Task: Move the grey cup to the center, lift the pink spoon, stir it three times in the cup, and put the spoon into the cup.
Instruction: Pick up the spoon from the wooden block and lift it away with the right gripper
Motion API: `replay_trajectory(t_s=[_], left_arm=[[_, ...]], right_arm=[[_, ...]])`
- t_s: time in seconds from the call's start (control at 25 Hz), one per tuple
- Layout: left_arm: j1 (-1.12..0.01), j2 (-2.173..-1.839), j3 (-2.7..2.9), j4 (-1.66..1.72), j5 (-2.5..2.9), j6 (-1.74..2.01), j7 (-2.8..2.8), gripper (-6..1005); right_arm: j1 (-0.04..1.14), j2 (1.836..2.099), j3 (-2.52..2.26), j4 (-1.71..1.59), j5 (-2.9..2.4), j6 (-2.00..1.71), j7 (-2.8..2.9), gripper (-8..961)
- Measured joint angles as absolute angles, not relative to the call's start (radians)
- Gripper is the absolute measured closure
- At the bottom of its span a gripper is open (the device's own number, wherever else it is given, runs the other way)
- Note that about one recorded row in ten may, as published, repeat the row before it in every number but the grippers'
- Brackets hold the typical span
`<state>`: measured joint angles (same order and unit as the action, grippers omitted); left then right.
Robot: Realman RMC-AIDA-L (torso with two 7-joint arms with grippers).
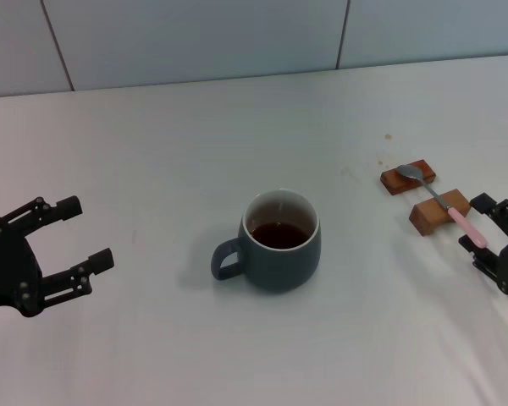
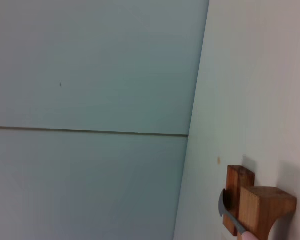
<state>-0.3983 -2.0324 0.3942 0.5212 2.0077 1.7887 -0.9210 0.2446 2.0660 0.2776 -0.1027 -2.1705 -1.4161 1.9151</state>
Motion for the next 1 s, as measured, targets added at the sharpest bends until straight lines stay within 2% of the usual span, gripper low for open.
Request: replay_trajectory(t_s=[0.4,0.64,1.0], left_arm=[[-0.397,-2.032,0.394,0.525,2.006,1.789,-0.920,167],[-0.397,-2.032,0.394,0.527,2.005,1.792,-0.924,167],[-0.397,-2.032,0.394,0.527,1.994,1.806,-0.929,167]], right_arm=[[0.246,2.066,0.278,-0.103,-2.167,-1.399,1.923,127],[0.243,2.066,0.281,-0.103,-2.165,-1.391,1.930,286],[0.243,2.070,0.287,-0.127,-2.162,-1.393,1.916,699]])
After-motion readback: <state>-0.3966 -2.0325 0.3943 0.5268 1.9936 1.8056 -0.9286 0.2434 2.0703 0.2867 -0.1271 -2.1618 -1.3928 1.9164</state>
